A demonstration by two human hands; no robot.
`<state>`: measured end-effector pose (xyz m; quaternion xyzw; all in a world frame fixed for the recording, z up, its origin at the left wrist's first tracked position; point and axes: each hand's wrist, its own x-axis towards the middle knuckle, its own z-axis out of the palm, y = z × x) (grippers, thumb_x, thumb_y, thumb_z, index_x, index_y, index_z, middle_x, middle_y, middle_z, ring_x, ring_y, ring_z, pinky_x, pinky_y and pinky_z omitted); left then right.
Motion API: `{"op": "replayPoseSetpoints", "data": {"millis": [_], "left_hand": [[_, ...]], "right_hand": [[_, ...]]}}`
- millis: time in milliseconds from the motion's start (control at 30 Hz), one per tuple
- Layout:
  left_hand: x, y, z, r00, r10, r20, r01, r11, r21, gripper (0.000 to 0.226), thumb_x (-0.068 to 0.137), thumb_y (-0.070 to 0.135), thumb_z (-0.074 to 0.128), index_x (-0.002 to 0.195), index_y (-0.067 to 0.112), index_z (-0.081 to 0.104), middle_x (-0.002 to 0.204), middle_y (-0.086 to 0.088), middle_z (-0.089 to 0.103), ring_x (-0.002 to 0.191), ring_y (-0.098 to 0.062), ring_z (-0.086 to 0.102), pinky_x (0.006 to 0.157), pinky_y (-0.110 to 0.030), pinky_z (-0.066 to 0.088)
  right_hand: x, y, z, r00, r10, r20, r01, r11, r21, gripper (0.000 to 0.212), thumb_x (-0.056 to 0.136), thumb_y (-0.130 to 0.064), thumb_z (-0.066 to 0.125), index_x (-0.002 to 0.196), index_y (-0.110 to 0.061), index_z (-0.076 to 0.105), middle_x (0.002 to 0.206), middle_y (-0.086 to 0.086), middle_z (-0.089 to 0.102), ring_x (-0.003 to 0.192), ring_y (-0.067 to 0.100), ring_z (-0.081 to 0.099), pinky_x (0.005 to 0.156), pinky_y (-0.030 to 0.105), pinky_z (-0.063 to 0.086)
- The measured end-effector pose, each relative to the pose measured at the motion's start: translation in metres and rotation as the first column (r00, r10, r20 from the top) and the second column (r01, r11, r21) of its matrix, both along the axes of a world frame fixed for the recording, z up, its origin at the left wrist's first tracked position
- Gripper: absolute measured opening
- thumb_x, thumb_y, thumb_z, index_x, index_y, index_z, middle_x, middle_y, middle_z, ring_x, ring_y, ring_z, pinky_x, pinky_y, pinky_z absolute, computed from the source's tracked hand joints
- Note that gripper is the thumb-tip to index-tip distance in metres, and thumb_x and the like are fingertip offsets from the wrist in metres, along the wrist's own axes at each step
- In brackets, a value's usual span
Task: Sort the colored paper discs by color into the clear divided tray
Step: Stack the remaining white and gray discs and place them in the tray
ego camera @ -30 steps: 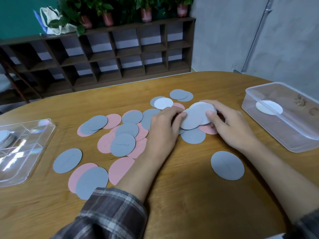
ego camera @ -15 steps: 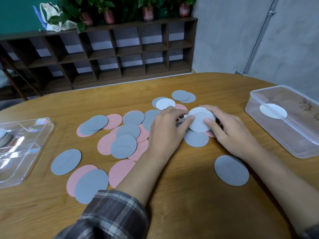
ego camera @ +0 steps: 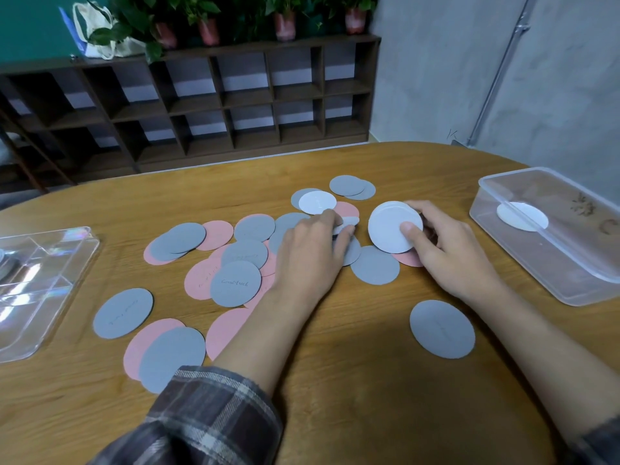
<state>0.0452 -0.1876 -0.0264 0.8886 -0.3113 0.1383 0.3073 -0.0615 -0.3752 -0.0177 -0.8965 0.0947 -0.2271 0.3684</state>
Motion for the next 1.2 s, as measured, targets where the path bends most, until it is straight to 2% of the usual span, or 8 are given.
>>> {"op": "replayPoseSetpoints", "data": {"millis": [200, 400, 567, 767, 867, 967, 1067, 1200], "left_hand": [[0.000, -0.001, 0.003, 0.976, 0.025, 0.215, 0.017, 0.981, -0.193, 0.018, 0.105, 0.022, 0.058, 0.098, 0.011, 0.071, 0.092, -0.004, 0.068, 0.087, -0.023, 0.058, 0.070, -0.027, 0.038], [-0.006, -0.004, 0.009, 0.982, -0.153, 0.109, 0.182, 0.916, -0.358, 0.015, 0.102, 0.018, 0.065, 0.094, 0.010, 0.075, 0.091, 0.002, 0.070, 0.084, -0.009, 0.057, 0.076, -0.020, 0.045], [-0.014, -0.008, 0.004, 0.985, -0.174, 0.004, 0.163, 0.917, -0.363, 0.008, 0.093, 0.019, 0.076, 0.097, 0.012, 0.074, 0.088, 0.005, 0.072, 0.077, -0.008, 0.061, 0.073, -0.025, 0.051], [-0.018, -0.009, 0.004, 0.976, -0.157, -0.150, 0.088, 0.916, -0.391, 0.029, 0.092, 0.028, 0.079, 0.120, 0.021, 0.076, 0.098, 0.007, 0.076, 0.077, -0.002, 0.068, 0.078, -0.016, 0.055], [-0.021, -0.010, 0.005, 0.971, -0.164, -0.176, 0.091, 0.926, -0.366, 0.028, 0.093, 0.028, 0.077, 0.121, 0.021, 0.079, 0.089, 0.005, 0.080, 0.076, -0.003, 0.072, 0.081, -0.028, 0.059], [-0.024, -0.009, 0.005, 0.963, -0.180, -0.203, 0.090, 0.918, -0.387, 0.017, 0.093, 0.025, 0.076, 0.108, 0.019, 0.082, 0.080, 0.002, 0.079, 0.073, -0.011, 0.073, 0.077, -0.038, 0.060], [-0.026, -0.009, 0.005, 0.955, -0.184, -0.232, 0.077, 0.911, -0.404, 0.019, 0.092, 0.026, 0.077, 0.109, 0.019, 0.082, 0.080, 0.004, 0.079, 0.073, -0.012, 0.074, 0.078, -0.041, 0.061], [-0.024, -0.011, 0.001, 0.949, -0.201, -0.244, 0.091, 0.912, -0.399, 0.025, 0.092, 0.029, 0.078, 0.115, 0.020, 0.080, 0.087, 0.004, 0.080, 0.076, -0.012, 0.075, 0.080, -0.042, 0.061]], "right_hand": [[0.001, -0.004, -0.003, 0.999, -0.037, -0.003, 0.037, 0.999, -0.007, 0.030, 0.105, -0.027, 0.053, 0.134, -0.032, 0.058, 0.107, -0.007, 0.069, 0.093, 0.009, 0.061, 0.074, 0.013, 0.044], [0.001, -0.005, -0.003, 0.999, -0.011, 0.033, 0.010, 1.000, 0.030, 0.030, 0.104, -0.024, 0.054, 0.132, -0.033, 0.060, 0.103, -0.005, 0.071, 0.091, 0.019, 0.065, 0.083, 0.039, 0.054], [0.001, -0.005, -0.001, 0.997, 0.074, 0.028, -0.077, 0.988, 0.135, 0.033, 0.106, -0.021, 0.050, 0.132, -0.037, 0.062, 0.087, 0.001, 0.069, 0.076, 0.015, 0.066, 0.075, 0.034, 0.056], [0.002, -0.006, -0.001, 0.990, 0.141, 0.002, -0.137, 0.954, 0.269, 0.041, 0.109, -0.018, 0.039, 0.129, -0.038, 0.067, 0.076, 0.018, 0.065, 0.069, 0.018, 0.061, 0.069, 0.024, 0.049], [-0.001, -0.005, 0.000, 0.986, 0.163, -0.019, -0.151, 0.946, 0.286, 0.043, 0.106, -0.020, 0.037, 0.132, -0.038, 0.067, 0.073, 0.014, 0.065, 0.070, 0.017, 0.061, 0.072, 0.029, 0.049], [-0.003, -0.003, 0.001, 0.988, 0.156, -0.018, -0.146, 0.955, 0.259, 0.039, 0.104, -0.033, 0.046, 0.138, -0.038, 0.063, 0.077, 0.002, 0.068, 0.073, 0.015, 0.064, 0.077, 0.034, 0.054], [-0.007, -0.001, 0.002, 0.989, 0.134, -0.059, -0.126, 0.985, 0.118, 0.044, 0.102, -0.037, 0.059, 0.146, -0.040, 0.054, 0.100, 0.004, 0.073, 0.085, 0.021, 0.069, 0.086, 0.040, 0.057], [-0.009, -0.005, 0.001, 0.989, 0.124, -0.079, -0.121, 0.992, 0.042, 0.049, 0.102, -0.033, 0.059, 0.150, -0.037, 0.049, 0.105, 0.003, 0.075, 0.084, 0.015, 0.067, 0.077, 0.025, 0.052]]}}
